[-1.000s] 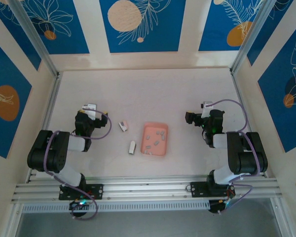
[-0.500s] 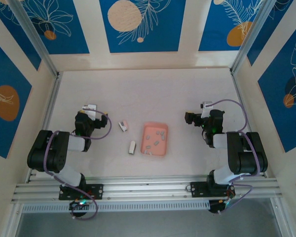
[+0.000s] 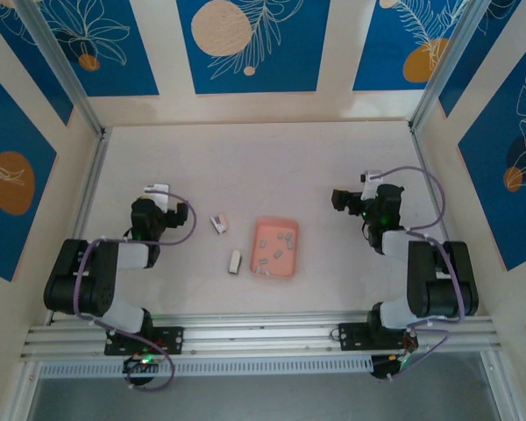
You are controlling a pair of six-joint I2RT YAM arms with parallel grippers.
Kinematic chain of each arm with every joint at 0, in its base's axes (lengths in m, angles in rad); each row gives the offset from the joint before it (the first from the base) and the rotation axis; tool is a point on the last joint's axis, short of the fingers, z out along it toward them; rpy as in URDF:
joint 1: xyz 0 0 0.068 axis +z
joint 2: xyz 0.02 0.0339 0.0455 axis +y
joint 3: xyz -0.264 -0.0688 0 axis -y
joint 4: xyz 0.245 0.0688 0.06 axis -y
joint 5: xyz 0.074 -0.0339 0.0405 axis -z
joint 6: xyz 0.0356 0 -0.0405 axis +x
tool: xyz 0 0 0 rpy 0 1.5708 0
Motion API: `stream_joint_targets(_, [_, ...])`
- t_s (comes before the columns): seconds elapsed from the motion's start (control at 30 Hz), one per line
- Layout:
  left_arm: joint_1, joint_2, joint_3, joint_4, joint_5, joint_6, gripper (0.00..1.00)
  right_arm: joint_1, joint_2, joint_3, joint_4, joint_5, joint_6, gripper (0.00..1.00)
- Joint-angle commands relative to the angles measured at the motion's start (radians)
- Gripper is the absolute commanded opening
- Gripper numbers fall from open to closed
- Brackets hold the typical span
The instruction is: Load the staples into the stapler
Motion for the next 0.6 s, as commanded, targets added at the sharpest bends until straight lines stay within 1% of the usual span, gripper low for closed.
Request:
stream_joint_targets(0.0, [0.011,-0.105,0.087,-0.205,0.017,0.006,0.90,0.001,-0.103,0.049,-0.136,-0.019,0.007,0.99])
stream_joint_targets(0.13, [-0.006,-0.231,0.204,-0.476,0.097,-0.035,0.82,0.028,-0.201,0.148,-0.343,-0.080,0.008,0.99])
stream_joint_targets(0.2, [-0.035,-0.272,0.288,-0.659,0.093,-0.061,0.78,0.056,-0.229,0.200,-0.433,-0.128,0.033,0.99])
stream_joint_targets(0.27, [-0.076,-0.301,0.350,-0.801,0.074,-0.077,0.76,0.099,-0.246,0.231,-0.500,-0.180,0.045,0.99])
stream_joint_targets(0.3, [-0.094,-0.313,0.372,-0.846,0.071,-0.084,0.75,0.128,-0.254,0.241,-0.523,-0.183,0.050,0.99])
stream_joint_targets(0.4, [-0.150,-0.357,0.412,-0.975,0.059,-0.132,0.74,0.243,-0.281,0.248,-0.555,-0.156,0.043,0.99])
stream_joint_targets(0.47, [-0.192,-0.377,0.437,-1.062,0.057,-0.177,0.74,0.336,-0.292,0.258,-0.573,-0.096,0.062,0.99])
stream_joint_targets(0.5, [-0.208,-0.382,0.452,-1.110,0.052,-0.204,0.73,0.372,-0.291,0.266,-0.585,-0.069,0.081,0.99])
stream_joint_targets(0.57, [-0.250,-0.380,0.487,-1.217,0.031,-0.270,0.69,0.450,-0.281,0.286,-0.617,0.015,0.166,0.99])
